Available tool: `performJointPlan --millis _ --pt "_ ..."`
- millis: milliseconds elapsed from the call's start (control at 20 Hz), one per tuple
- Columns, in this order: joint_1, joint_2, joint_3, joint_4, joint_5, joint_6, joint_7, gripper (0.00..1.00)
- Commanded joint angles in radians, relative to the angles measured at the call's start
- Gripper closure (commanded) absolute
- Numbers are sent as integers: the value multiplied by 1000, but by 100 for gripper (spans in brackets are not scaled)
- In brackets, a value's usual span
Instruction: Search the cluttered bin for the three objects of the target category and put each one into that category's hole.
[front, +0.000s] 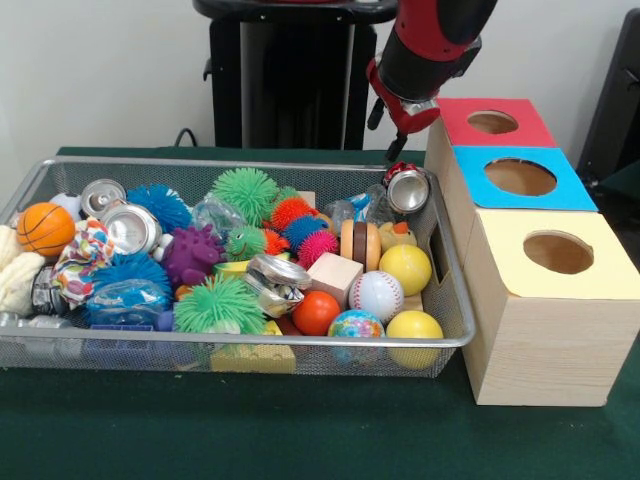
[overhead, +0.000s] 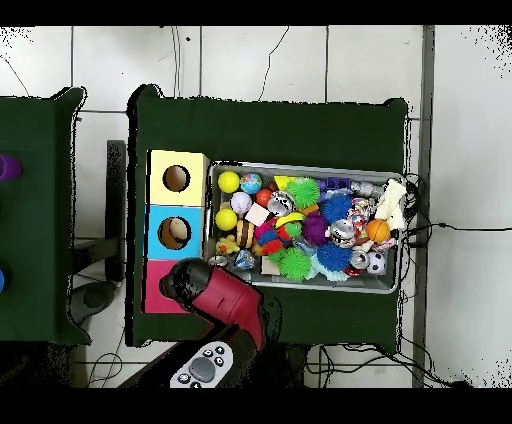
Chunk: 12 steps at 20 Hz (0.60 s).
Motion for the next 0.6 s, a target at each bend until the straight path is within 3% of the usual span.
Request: performJointPlan --millis 50,150,400,600 --pt "-40 13 28 -146 -11 137 273 0" --pt "-56 16 38 -147 -7 127 254 0" --pt "-132 78 71 -236 -23 158 196 0" --pt "-157 120 72 -317 -36 211 217 0"
